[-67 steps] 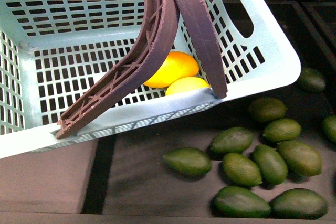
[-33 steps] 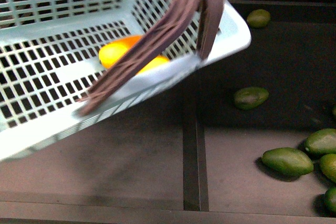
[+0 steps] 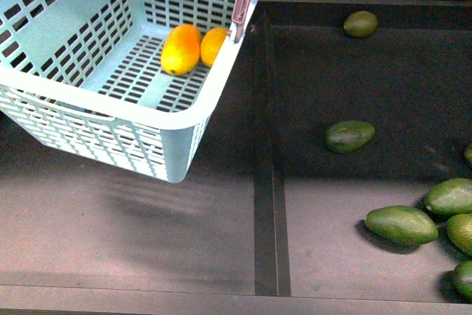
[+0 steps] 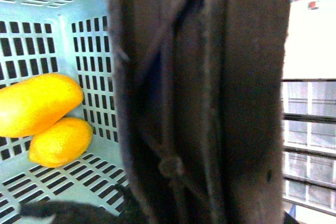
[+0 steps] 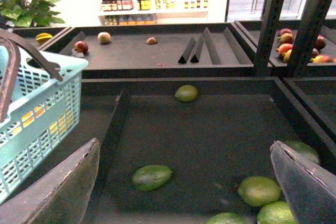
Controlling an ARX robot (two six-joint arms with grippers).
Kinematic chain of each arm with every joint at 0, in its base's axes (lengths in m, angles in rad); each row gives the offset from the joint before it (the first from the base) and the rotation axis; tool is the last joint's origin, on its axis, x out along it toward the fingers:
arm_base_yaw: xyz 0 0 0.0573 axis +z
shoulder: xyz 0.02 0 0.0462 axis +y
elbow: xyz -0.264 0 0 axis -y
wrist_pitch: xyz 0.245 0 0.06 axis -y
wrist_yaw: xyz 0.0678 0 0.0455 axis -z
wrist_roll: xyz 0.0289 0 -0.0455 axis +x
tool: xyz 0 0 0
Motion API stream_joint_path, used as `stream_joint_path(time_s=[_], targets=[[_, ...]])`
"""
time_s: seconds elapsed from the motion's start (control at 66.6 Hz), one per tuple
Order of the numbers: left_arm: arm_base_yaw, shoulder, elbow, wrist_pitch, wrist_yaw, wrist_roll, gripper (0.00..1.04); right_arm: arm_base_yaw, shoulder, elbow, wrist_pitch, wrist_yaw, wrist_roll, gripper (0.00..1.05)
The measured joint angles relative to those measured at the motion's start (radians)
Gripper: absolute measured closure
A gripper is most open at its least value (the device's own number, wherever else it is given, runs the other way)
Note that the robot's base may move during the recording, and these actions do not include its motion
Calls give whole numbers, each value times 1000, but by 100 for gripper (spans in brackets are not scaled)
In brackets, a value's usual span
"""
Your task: Pick lemon and mango into basket
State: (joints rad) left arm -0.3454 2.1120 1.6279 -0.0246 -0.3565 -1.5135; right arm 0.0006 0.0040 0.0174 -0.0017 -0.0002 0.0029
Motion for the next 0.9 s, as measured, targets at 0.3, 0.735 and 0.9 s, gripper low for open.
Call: stream_joint_path(time_s=[0.3,0.735,0.9], targets=[[31,186,188,-121,-18,-101,91,0,0,0,0,0,0,9],[72,189,35,-2,38,-144,49,0,0,0,0,0,0,9],[91,63,-104,-11,2,-107,18,0,0,0,0,0,0,9]])
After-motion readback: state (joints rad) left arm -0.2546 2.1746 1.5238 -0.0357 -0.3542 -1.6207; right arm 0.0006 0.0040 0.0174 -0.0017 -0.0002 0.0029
